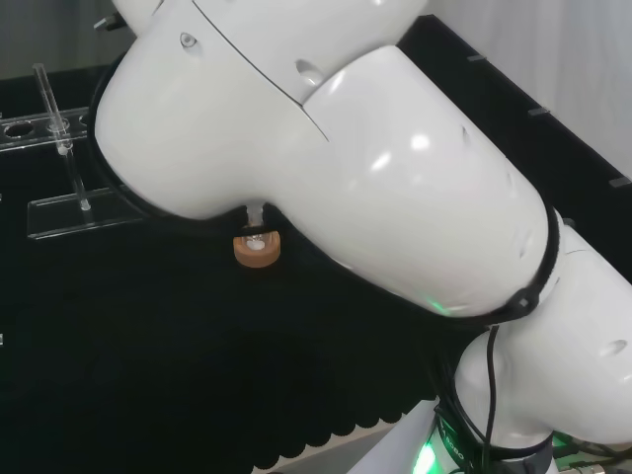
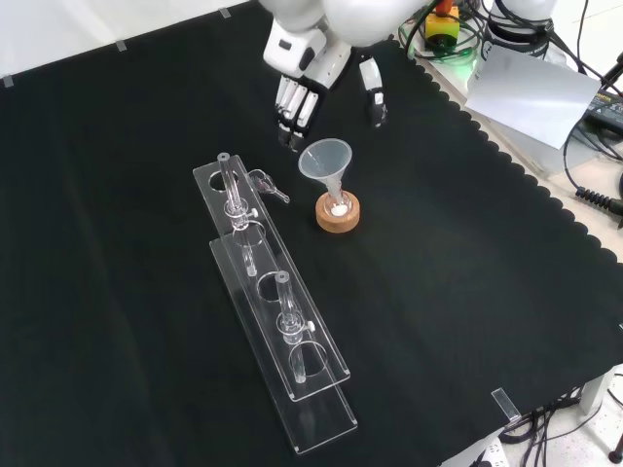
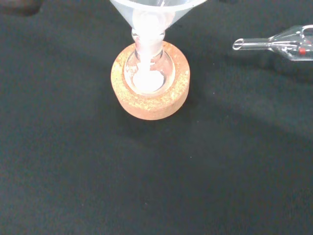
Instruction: Remove the funnel from the round-bottom flask.
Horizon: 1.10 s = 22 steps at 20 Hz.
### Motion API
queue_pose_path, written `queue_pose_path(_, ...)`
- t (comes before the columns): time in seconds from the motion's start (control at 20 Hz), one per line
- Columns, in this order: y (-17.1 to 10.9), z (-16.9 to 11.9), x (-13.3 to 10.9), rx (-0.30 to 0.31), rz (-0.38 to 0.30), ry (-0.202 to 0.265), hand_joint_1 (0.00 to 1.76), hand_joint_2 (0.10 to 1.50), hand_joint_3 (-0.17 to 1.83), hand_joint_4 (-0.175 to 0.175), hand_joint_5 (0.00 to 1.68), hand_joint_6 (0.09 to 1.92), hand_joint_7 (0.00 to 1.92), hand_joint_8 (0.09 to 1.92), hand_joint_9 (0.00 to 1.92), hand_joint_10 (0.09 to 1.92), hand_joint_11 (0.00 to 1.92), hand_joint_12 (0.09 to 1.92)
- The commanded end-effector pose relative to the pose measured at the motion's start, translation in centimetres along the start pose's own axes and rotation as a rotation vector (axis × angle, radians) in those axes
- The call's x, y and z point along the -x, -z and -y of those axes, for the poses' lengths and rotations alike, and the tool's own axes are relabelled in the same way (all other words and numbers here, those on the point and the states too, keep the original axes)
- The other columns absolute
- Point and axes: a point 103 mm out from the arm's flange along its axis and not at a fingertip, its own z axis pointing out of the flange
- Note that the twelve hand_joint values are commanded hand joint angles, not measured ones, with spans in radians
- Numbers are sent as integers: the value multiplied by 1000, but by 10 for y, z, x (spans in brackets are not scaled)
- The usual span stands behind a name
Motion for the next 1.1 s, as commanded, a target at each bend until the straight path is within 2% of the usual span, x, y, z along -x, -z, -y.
queue_pose_path(0.05, -6, -21, -4, -55, 4, 13, 583, 698, 223, -40, 135, 87, 0, 537, 240, 853, 427, 1442)
queue_pose_path(0.7, -18, -37, 0, -76, 19, 24, 593, 704, 216, -36, 150, 87, 0, 590, 276, 841, 439, 1437)
queue_pose_path(1.1, -23, -43, -1, -84, 61, 26, 608, 706, 215, -32, 155, 87, 0, 601, 285, 833, 447, 1429)
